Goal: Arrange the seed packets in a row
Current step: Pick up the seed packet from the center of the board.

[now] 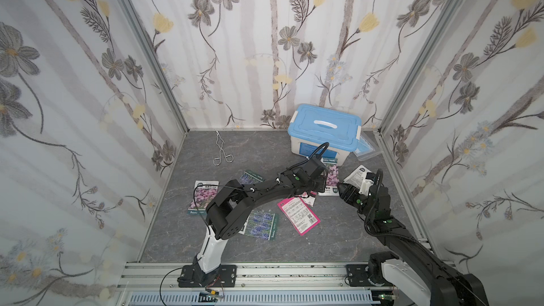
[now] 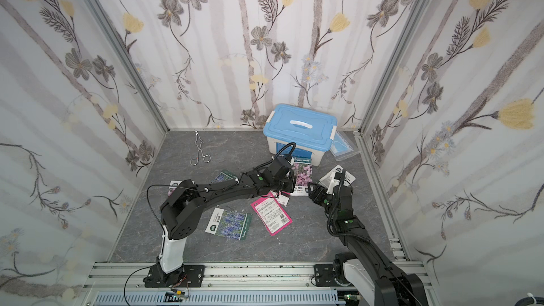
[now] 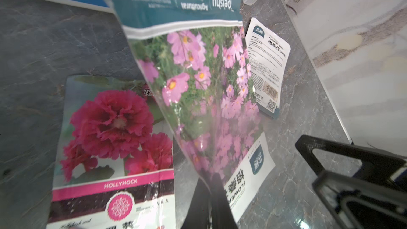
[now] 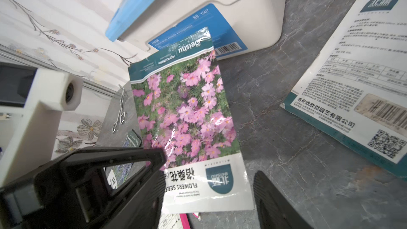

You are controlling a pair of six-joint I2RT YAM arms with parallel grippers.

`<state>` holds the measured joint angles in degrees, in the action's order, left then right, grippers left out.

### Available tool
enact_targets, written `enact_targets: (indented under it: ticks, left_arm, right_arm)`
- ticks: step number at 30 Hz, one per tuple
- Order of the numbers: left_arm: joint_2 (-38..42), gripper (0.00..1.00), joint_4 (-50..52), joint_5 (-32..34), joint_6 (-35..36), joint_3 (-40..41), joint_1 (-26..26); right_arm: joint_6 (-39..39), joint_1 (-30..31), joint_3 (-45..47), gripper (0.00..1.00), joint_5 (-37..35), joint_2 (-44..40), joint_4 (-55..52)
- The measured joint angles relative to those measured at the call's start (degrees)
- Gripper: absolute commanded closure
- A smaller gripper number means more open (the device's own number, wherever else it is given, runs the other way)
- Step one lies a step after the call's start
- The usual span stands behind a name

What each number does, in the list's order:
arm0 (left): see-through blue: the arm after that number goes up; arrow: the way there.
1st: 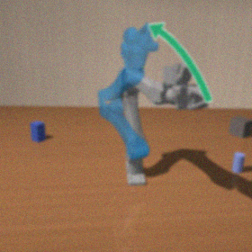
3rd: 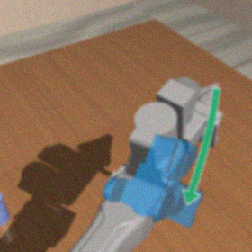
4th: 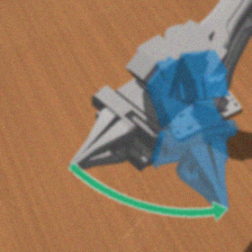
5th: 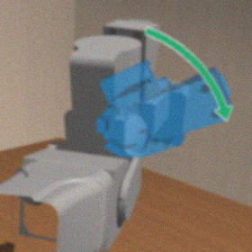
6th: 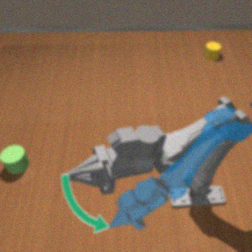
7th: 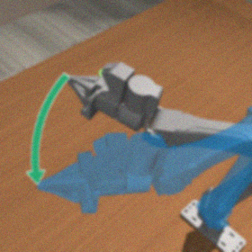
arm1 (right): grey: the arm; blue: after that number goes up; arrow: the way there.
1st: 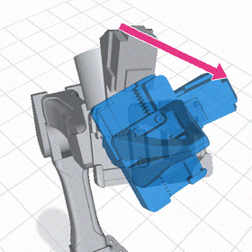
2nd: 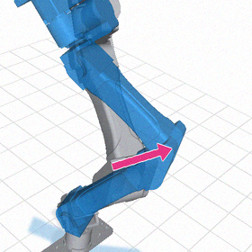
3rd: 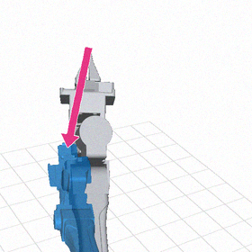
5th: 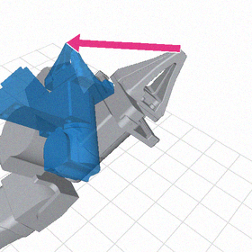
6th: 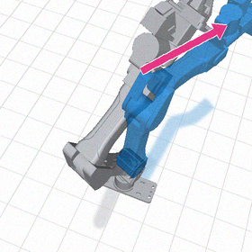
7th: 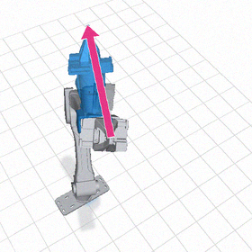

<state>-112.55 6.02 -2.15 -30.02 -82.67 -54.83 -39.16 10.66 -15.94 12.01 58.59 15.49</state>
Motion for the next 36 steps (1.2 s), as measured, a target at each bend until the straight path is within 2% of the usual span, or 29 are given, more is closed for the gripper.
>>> enact_targets:
  ticks: [6,11,18,25,33,36]
  left_arm:
    - [10.1,1.00,-0.5,3.2,-4.7,11.8,1.1]
    - [16.1,1.00,-3.7,6.7,-11.3,18.8,2.3]
    - [21.6,1.00,-10.8,10.4,-18.9,25.3,2.2]
    - [22.5,1.00,-16.0,11.3,-23.6,28.5,2.3]
    - [23.5,1.00,-20.0,10.0,-26.2,30.4,2.0]
    - [24.2,1.00,-20.5,9.6,-27.0,31.1,2.0]
  right_arm:
    - [-1.4,2.3,2.3,0.27,2.4,-8.0,-1.8]
    - [-5.2,8.7,2.5,0.26,3.4,-7.4,2.3]
    - [-13.2,16.9,2.6,0.26,4.9,2.8,16.7]
    - [-17.3,19.3,0.6,0.27,5.9,13.0,27.3]
    - [-19.3,20.4,-3.0,0.40,6.0,23.8,35.5]
    - [-19.8,20.5,-3.5,0.49,6.0,26.8,38.6]
